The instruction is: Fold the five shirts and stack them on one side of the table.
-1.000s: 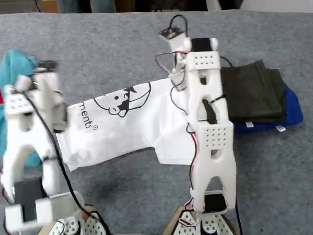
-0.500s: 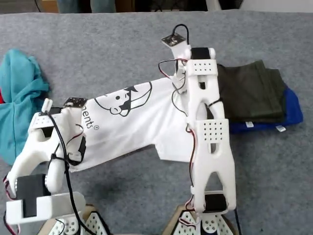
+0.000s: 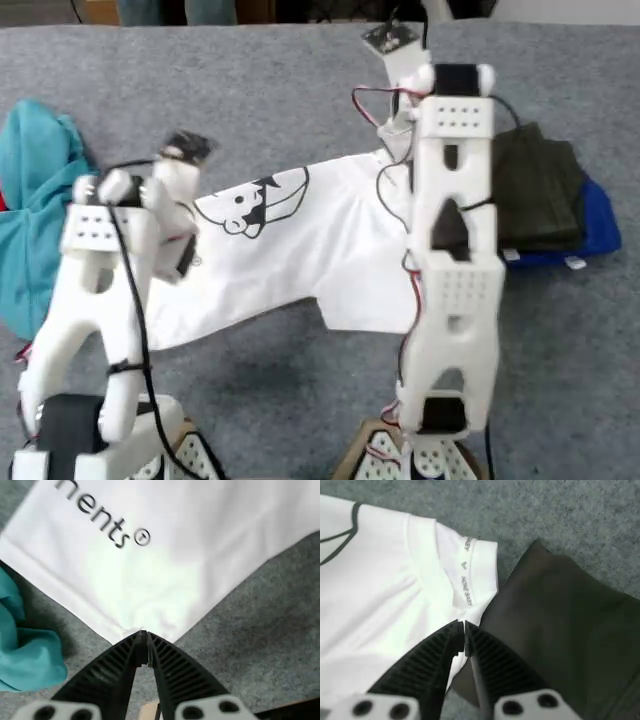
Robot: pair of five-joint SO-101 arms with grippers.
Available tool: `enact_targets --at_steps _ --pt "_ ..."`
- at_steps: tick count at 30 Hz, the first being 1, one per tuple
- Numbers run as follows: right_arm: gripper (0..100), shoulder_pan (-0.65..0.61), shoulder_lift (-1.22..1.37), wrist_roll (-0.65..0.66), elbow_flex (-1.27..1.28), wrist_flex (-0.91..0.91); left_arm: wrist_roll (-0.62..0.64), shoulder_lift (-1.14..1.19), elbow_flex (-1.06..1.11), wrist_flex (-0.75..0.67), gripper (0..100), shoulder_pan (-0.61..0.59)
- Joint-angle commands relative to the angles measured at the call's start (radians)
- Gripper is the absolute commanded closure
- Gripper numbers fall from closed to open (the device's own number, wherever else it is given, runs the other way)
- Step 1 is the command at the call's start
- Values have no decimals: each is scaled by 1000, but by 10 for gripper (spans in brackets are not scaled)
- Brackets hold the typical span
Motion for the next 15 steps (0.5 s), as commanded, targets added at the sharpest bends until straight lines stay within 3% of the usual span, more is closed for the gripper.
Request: enact_targets --at_steps 1,8,12,15 --pt "984 6 -381 132 326 6 -2 84 -70 -132 970 -111" --pt "983 -51 -874 546 1020 -11 6 431 -79 -407 971 -208" --pt "965 -80 -1102 623 1340 -78 135 519 -79 -540 971 -214" --pt "852 -106 -1257 634 1529 -107 233 520 -79 -585 971 -222"
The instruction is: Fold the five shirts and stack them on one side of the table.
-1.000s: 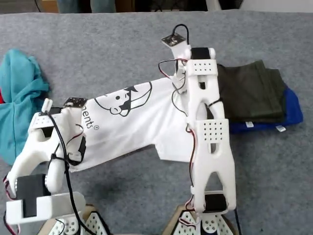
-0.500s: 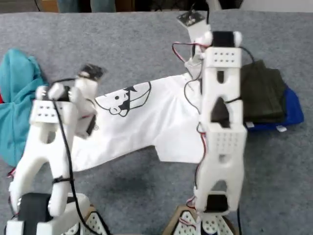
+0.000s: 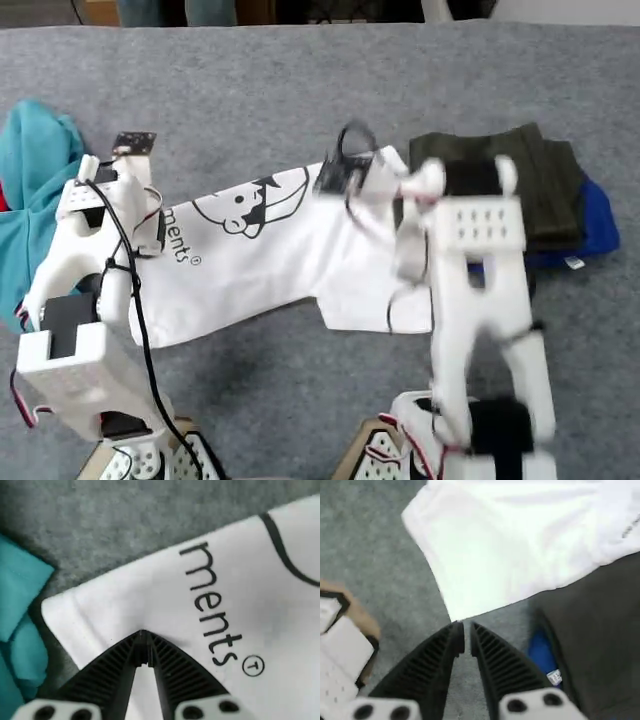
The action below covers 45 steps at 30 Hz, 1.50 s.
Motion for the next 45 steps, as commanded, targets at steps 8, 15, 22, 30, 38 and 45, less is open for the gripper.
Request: enact_targets --at_steps 8,15,22,30,38,45 --pt "735 -153 -415 18 615 -181 130 28 27 -92 971 -16" --pt "734 -158 -437 18 877 -483 130 28 28 -95 971 -16" --pt "734 -157 -420 18 944 -641 153 28 31 -92 971 -18" --pt "737 -152 -133 18 917 -779 215 28 28 -92 971 -54" --pt "738 -112 24 23 794 -787 215 28 30 -91 971 -58" --pt "842 -84 194 55 641 -753 213 28 30 -91 971 -59"
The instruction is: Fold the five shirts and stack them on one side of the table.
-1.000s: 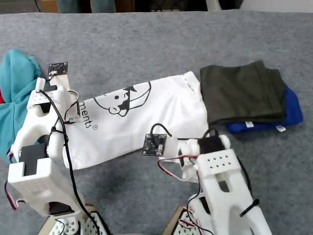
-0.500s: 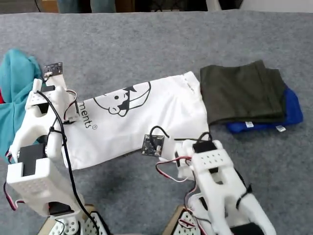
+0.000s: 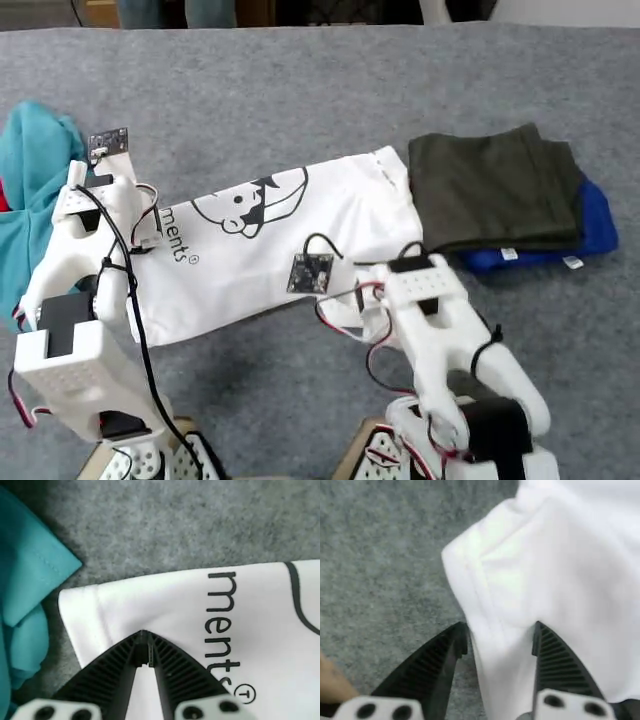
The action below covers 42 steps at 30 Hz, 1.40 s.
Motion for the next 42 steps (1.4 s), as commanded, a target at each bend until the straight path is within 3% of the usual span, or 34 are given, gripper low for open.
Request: enact_targets --at_steps 1,4,9,20,42 --pt "879 26 111 14 -94 2 11 5 4 -18 971 -31" --pt "960 29 163 14 -151 2 11 5 4 -18 971 -31" --pt "971 28 176 12 -211 18 11 5 4 -18 971 -31" --pt "984 -15 226 17 -697 450 11 5 1 -21 971 -31" --pt "984 -130 1035 117 -1807 798 11 5 1 -26 971 -33"
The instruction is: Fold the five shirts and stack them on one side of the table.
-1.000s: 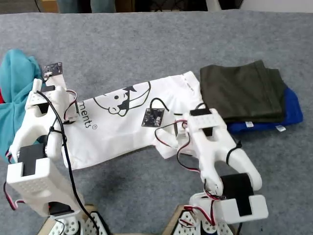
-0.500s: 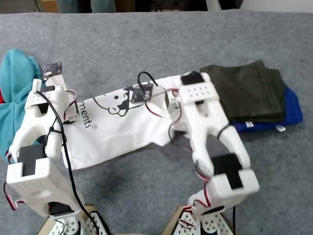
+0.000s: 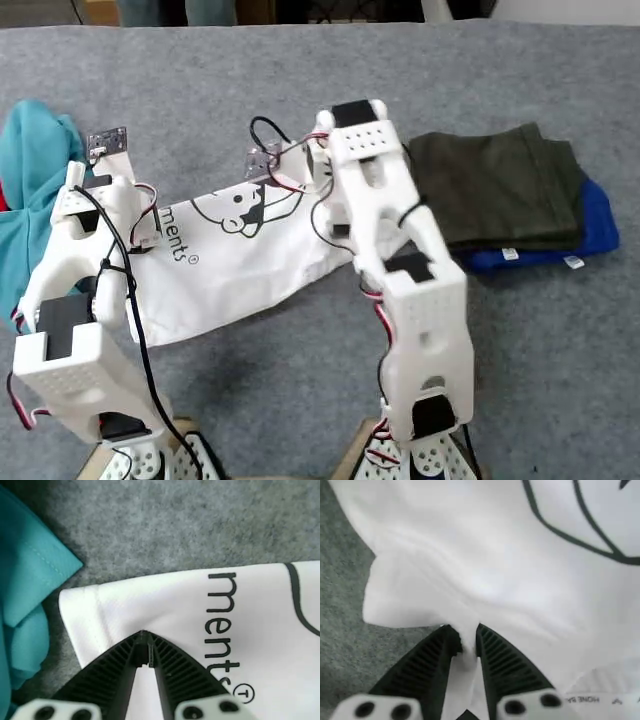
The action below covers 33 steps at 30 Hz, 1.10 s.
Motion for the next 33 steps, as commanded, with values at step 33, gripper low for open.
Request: enact_targets --at_steps 33 --pt "992 49 245 -195 -746 63 -31 5 1 -17 971 -25"
